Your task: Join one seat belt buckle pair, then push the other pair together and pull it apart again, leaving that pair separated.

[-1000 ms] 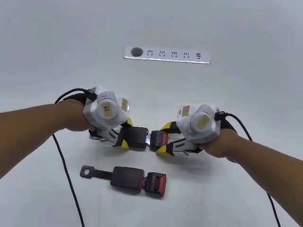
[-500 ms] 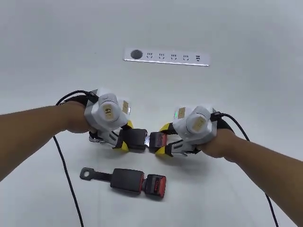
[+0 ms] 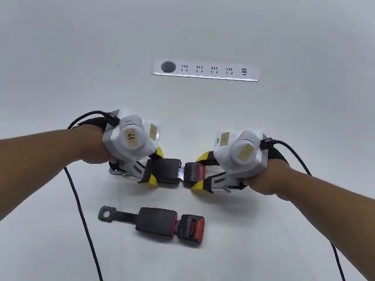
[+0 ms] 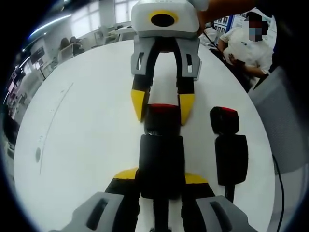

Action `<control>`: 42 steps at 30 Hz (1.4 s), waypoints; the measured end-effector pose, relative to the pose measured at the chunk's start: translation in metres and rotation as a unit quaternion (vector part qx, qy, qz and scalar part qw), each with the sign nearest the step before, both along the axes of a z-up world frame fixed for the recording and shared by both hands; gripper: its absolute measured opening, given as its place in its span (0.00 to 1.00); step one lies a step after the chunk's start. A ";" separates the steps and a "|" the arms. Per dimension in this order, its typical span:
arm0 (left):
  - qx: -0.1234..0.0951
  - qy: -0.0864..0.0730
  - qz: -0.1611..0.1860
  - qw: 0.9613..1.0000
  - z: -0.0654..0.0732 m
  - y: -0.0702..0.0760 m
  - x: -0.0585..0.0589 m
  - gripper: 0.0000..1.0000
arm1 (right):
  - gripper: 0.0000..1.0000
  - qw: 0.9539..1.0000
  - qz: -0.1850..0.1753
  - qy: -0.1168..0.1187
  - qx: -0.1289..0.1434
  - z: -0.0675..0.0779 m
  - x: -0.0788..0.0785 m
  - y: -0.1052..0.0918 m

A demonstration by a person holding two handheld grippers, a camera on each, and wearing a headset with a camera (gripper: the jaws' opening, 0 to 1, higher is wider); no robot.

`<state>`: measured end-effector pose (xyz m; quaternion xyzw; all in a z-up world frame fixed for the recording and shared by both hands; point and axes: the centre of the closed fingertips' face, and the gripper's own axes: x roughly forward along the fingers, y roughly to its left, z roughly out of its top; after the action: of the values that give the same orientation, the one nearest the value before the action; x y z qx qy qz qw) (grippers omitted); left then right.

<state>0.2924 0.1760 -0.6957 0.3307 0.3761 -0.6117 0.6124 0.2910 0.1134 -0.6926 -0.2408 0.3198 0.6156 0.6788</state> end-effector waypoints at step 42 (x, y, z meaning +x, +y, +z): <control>-0.032 -0.005 0.005 0.999 0.005 -0.002 -0.003 0.33 | 0.33 0.999 -0.009 0.010 0.040 0.002 -0.002 -0.016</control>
<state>0.2897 0.1737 -0.6907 0.3124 0.3549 -0.6185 0.6276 0.2892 0.0976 -0.6908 -0.2046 0.3039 0.6240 0.6902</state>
